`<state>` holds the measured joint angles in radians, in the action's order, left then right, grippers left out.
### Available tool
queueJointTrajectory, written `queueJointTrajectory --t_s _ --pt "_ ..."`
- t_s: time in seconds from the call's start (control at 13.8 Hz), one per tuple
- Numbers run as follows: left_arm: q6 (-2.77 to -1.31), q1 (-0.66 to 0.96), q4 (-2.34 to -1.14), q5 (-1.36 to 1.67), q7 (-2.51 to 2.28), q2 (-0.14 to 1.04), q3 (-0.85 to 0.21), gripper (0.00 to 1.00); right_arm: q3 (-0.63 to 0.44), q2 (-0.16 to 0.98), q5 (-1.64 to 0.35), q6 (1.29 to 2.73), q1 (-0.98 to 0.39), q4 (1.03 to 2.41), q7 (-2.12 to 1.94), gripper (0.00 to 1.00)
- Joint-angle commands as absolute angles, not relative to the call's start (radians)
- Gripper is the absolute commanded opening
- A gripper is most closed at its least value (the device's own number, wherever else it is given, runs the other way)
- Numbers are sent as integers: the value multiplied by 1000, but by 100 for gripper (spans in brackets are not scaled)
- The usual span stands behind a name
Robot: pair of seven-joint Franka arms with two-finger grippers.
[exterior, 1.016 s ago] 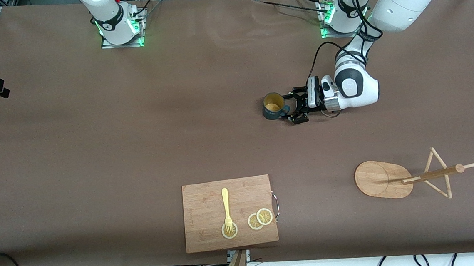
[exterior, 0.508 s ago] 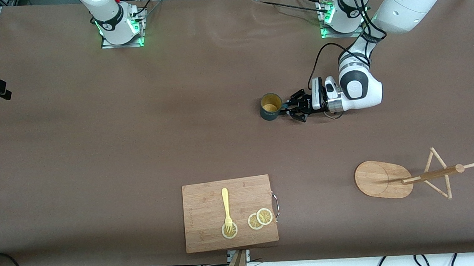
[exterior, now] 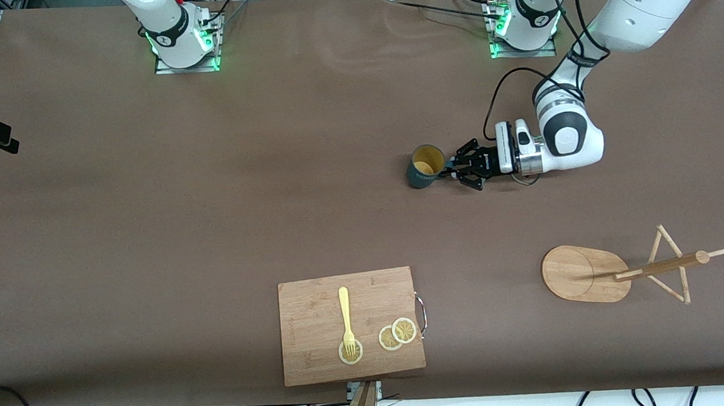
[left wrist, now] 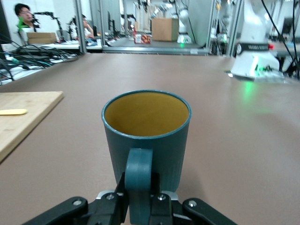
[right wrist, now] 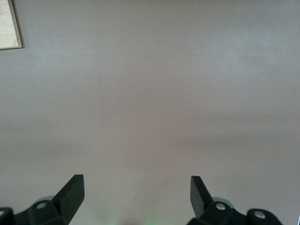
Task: Pass cup and hang on rack
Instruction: 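Lift the teal mug with the left gripper toward the wooden rack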
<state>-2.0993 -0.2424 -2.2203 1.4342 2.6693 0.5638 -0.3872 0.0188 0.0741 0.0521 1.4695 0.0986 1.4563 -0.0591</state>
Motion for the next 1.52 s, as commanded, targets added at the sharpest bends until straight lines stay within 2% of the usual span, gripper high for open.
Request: queueJointTrajectory --t_s 0.0,0.22,0.65,1.23,1.45 --pt "-2059 -282 -2235 1409 2518 473 -390 0 34 69 54 1483 114 1470 -77 100" --pt "-1949 -380 -2235 1248 2283 405 -390 0 32 69 48 1483 115 1470 -77 100" --pt "-1752 -610 -2230 1109 1895 403 -385 0 32 69 48 1489 115 1470 -77 100" --pt "-1550 -784 -2221 1091 1462 408 -384 0 32 72 48 1493 117 1468 -77 100" --pt "-1507 -830 -2139 1005 1237 417 -383 0 32 72 48 1493 117 1468 -77 100"
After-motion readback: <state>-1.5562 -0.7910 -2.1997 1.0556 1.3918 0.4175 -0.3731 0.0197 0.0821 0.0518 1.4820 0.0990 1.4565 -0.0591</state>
